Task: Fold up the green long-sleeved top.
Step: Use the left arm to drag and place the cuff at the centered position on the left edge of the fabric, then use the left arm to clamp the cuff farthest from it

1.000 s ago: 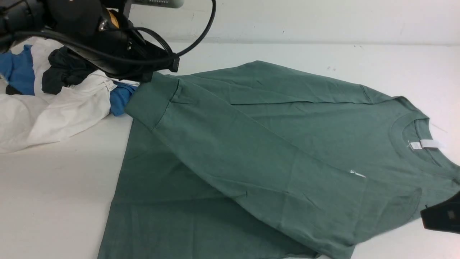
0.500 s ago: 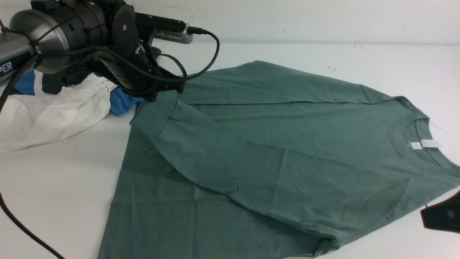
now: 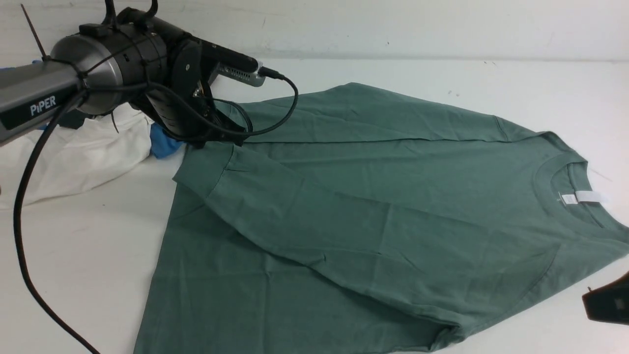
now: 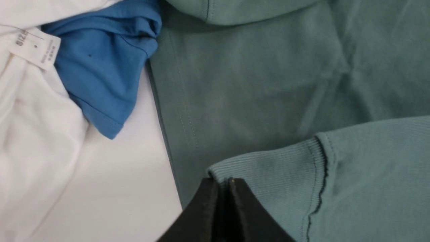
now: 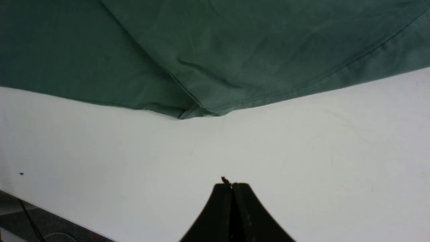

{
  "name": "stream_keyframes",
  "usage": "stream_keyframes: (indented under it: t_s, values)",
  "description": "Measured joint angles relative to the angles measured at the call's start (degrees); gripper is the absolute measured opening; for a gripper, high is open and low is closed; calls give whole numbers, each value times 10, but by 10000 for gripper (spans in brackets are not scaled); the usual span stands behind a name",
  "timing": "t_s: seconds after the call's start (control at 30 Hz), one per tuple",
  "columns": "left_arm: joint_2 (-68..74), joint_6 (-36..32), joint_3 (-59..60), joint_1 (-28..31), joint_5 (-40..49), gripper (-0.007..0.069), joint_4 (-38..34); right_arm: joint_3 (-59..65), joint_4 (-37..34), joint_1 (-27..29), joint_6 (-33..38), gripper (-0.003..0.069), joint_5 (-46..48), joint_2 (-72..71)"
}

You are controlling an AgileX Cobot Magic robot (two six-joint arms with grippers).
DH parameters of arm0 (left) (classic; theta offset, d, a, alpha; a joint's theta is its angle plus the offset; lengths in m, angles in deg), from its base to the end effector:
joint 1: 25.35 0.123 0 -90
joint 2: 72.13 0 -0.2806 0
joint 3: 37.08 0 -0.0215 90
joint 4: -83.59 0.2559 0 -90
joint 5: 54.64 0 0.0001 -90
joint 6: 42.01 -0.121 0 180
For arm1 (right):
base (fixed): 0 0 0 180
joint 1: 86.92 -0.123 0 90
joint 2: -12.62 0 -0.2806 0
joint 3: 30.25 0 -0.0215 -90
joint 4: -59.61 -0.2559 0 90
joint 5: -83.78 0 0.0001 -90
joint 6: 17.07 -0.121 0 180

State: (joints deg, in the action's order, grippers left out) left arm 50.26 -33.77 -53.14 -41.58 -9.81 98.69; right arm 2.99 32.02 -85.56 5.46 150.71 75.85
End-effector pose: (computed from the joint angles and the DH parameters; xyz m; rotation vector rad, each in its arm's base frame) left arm 0.4489 -0.1075 0.2054 0.3617 2.5748 0.1568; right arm 0.1674 0.0476 0.2627 -0.3291 2.6937 0.5540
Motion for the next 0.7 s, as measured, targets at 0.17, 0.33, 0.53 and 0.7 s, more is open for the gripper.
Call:
stream_keyframes:
  t_s: [0.17, 0.33, 0.53, 0.7]
  values:
    - [10, 0, -2, 0, -4, 125, 18, 0, 35, -77, -43, -10, -12, 11]
    - [10, 2, -31, 0, 41, 194, 5, 0, 101, -173, -123, 25, -50, 68]
    - [7, -4, -87, 0, 180, 130, -35, 0, 187, -268, -194, 185, -113, 165]
    - [-24, -22, -88, 0, 246, 5, -57, -1, 237, -314, -206, 353, -195, 239]
